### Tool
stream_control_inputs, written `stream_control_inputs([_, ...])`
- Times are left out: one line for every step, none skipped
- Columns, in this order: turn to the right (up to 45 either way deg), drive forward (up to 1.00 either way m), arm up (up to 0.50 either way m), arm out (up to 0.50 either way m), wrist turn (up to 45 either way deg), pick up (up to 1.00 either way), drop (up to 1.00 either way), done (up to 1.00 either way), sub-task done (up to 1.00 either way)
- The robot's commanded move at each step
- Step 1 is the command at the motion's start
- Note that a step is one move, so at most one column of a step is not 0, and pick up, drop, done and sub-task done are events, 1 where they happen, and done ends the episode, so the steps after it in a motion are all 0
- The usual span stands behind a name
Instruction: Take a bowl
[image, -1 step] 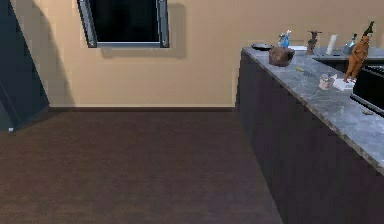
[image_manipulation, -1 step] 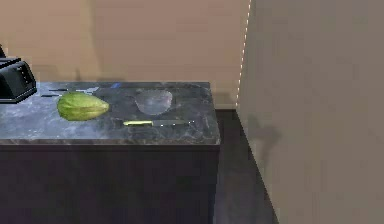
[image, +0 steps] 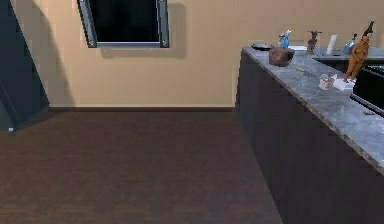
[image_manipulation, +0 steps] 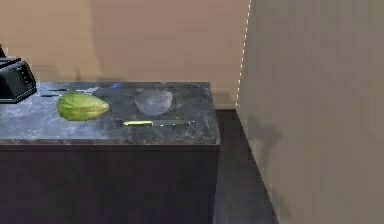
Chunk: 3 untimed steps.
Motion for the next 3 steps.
stream_control_inputs([0.0, 0.0, 0.38, 0.0, 0.0, 0.0, 0.0, 0.0, 0.0])
stream_control_inputs([0.0, 0.0, 0.0, 0.5, 0.0, 0.0, 0.0, 0.0, 0.0])
stream_control_inputs([0.0, 0.0, 0.0, 0.0, 45.0, 0.0, 0.0, 0.0, 0.0])
